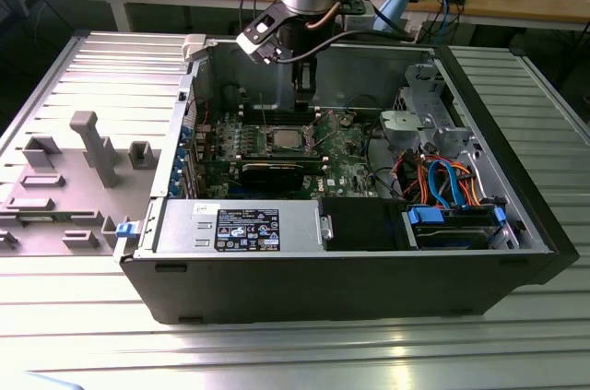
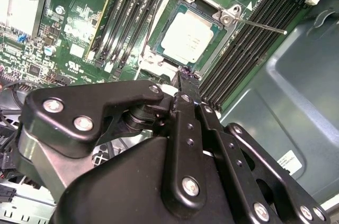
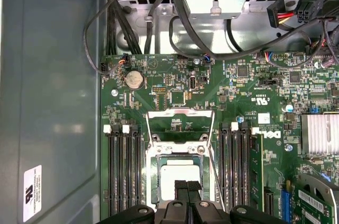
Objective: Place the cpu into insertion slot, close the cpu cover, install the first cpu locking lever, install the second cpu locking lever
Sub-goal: 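Close the cpu cover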
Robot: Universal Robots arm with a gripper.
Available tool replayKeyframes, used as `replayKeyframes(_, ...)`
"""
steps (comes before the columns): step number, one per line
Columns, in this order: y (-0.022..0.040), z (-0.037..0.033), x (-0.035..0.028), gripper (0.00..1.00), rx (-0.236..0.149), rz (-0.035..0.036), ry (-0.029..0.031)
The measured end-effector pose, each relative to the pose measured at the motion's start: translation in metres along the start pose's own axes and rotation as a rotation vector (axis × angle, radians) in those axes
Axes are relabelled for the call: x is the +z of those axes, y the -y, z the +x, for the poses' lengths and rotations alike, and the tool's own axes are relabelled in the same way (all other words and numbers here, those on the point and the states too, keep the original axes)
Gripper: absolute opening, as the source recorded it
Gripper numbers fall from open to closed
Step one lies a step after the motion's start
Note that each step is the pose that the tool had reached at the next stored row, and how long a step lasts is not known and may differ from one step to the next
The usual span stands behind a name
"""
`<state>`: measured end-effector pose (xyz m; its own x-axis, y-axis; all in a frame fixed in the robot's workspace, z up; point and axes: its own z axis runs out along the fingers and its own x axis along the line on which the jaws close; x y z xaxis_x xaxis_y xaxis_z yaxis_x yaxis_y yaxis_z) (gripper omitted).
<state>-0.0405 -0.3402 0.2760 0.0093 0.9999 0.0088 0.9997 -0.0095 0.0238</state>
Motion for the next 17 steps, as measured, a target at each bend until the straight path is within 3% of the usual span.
replayKeyframes(17, -0.0042, 0.0006, 0.0001, 0.11, 0.0, -0.0001, -0.0001)
